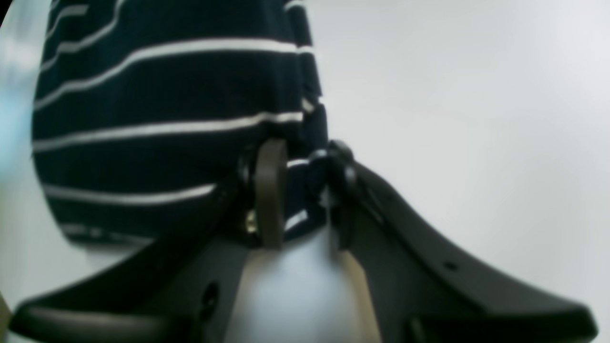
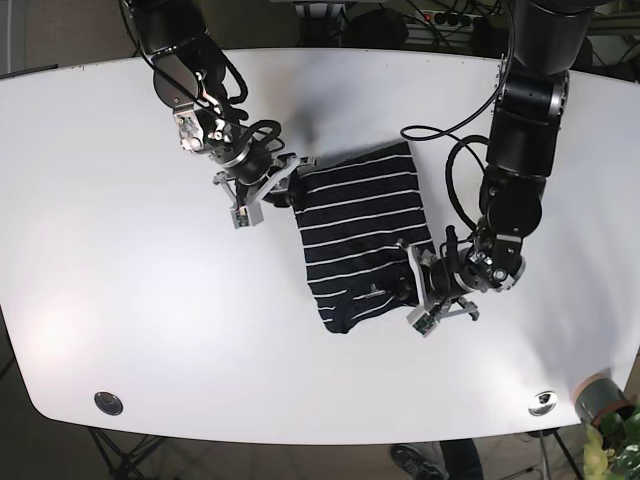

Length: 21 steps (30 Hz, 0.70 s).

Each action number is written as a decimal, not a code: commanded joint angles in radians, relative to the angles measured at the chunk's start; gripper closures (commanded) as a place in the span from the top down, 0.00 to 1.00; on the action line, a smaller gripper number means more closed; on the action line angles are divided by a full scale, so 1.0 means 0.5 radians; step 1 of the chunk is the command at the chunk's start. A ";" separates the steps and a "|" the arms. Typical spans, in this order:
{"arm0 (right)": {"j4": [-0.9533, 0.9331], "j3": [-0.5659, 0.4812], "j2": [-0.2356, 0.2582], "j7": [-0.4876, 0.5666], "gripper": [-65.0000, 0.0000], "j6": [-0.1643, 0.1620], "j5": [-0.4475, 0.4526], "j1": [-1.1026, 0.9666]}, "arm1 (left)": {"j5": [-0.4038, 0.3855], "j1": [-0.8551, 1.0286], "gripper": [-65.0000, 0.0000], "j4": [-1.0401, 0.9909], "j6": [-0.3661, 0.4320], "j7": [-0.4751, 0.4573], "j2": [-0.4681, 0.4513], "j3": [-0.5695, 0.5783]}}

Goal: Fold the T-shirt properly
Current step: 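Grasp the folded shirt's sides with both grippers and rotate it, then grasp the folded striped shirt with the left gripper and carry it aside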

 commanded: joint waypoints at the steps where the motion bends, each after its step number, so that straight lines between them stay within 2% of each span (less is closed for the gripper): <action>1: 0.072 -0.005 -0.006 -0.065 0.22 0.004 0.010 -0.016 | -0.031 -0.093 0.10 0.043 0.001 -0.059 -0.004 -0.012; 6: 0.090 -0.182 -0.006 -0.068 0.22 -0.003 0.010 -0.022 | -0.034 -0.151 0.11 0.046 0.001 -0.049 -0.007 -0.039; 8: 0.093 -0.225 -0.006 -0.068 0.22 -0.006 0.016 -0.022 | -0.034 -0.160 0.13 0.067 0.001 -0.013 -0.007 -0.119; 10: 0.096 -0.225 -0.006 -0.068 0.22 -0.006 0.029 -0.032 | -0.034 -0.157 0.21 0.144 0.001 0.073 -0.007 -0.211; 13: 0.170 -0.225 0.001 -0.071 0.22 -0.006 0.029 -0.035 | -0.034 -0.136 0.38 0.325 0.001 0.202 -0.001 -0.325; 16: 0.271 -0.225 0.007 -0.074 0.22 -0.003 0.029 -0.038 | -0.034 -0.016 0.50 0.515 0.001 0.227 -0.001 -0.368; 19: 0.342 -0.222 0.040 -0.074 0.22 -0.003 0.032 -0.035 | -0.031 0.098 0.54 0.696 0.007 0.227 0.008 -0.368; 21: 0.385 -0.222 0.077 -0.074 0.22 -0.003 0.032 -0.026 | -0.031 0.193 0.55 0.844 0.096 0.227 0.076 -0.365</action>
